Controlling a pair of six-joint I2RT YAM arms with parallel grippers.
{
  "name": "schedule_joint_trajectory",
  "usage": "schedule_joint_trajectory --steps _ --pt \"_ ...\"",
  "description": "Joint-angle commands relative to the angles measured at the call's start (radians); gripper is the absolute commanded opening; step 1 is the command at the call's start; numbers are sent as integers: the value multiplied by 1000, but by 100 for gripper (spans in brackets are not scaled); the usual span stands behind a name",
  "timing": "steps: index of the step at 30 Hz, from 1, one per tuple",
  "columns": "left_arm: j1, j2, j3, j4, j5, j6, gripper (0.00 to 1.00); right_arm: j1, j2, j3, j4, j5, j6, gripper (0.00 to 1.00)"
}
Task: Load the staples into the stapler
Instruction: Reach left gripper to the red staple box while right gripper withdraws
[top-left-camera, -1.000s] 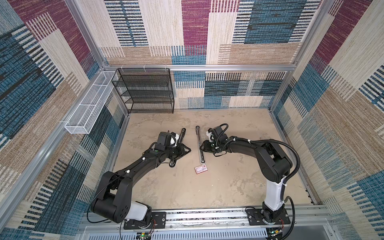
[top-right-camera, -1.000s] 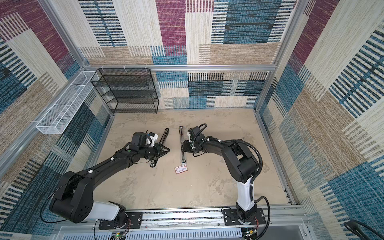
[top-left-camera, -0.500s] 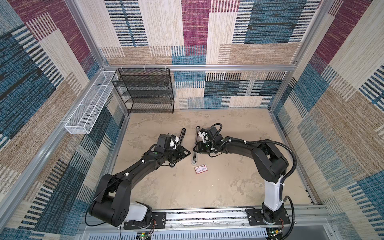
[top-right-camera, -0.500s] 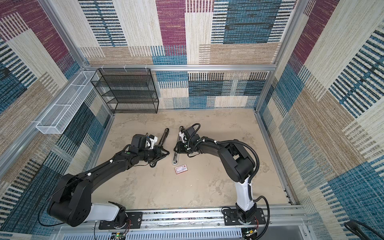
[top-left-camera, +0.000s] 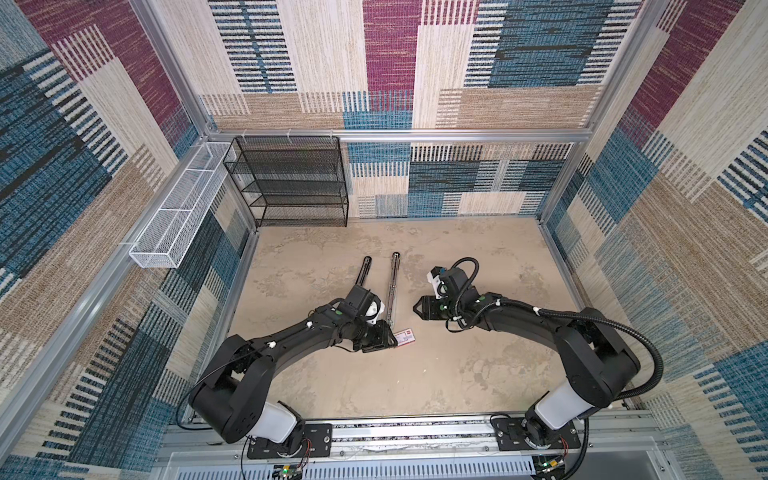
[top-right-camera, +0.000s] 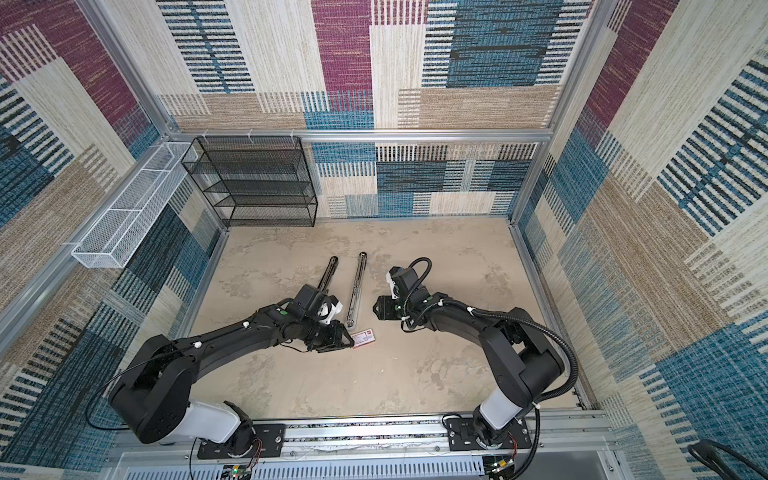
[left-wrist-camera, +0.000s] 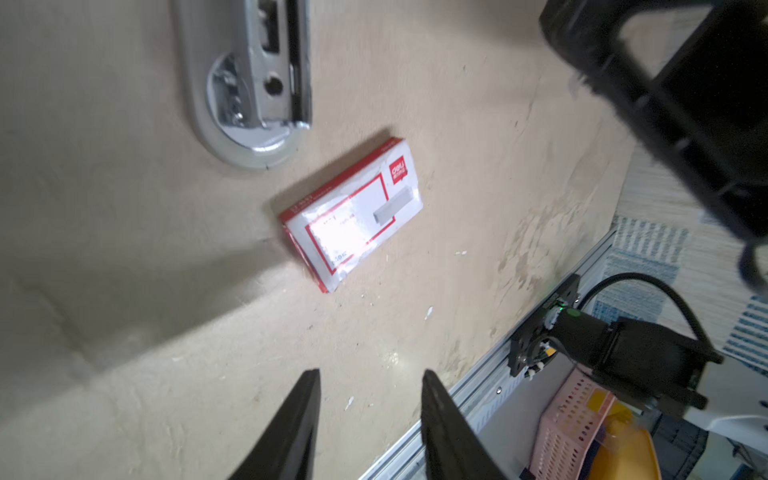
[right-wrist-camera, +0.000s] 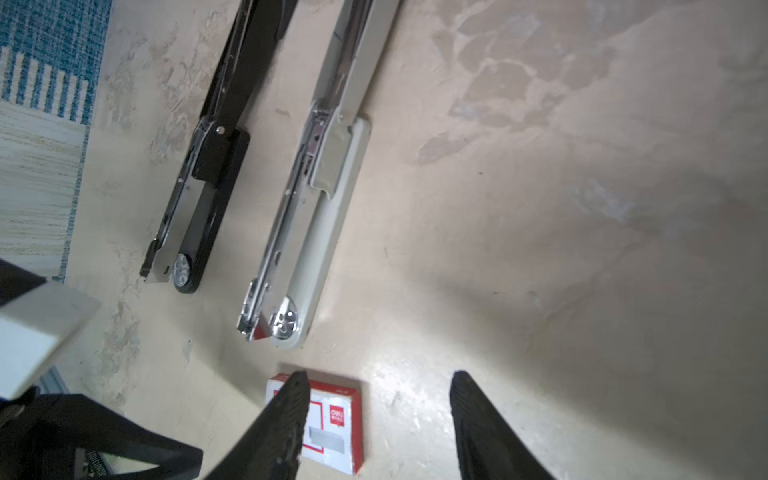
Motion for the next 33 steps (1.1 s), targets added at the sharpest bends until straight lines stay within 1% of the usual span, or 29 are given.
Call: schedule_joint_trajectory --steps 1,9,17,19,22,24,27,29,33 --pt "-21 50 42 -13 -57 44 44 -5 -23 -36 45 30 9 58" --pt "-56 187 140 16 -68 57 43 -31 -79 -119 51 55 17 58" --pt "-91 273 239 -15 -68 102 42 -51 -123 -169 42 51 8 58" --pt "-106 267 255 -37 -89 109 42 -52 -126 -178 55 25 3 58" --pt "-112 219 231 -67 -125 102 42 -51 -128 -186 66 10 1 58" --pt "-112 171 195 -109 -184 97 43 -52 -128 -189 70 9 0 58" --pt "-111 126 157 -177 -262 90 49 -51 -122 -188 88 -10 -2 58" --pt "-111 112 136 -179 -277 82 53 -51 -112 -184 95 -16 -2 58" --pt "-112 160 160 -162 -261 87 54 -52 -103 -171 95 -22 -3 58"
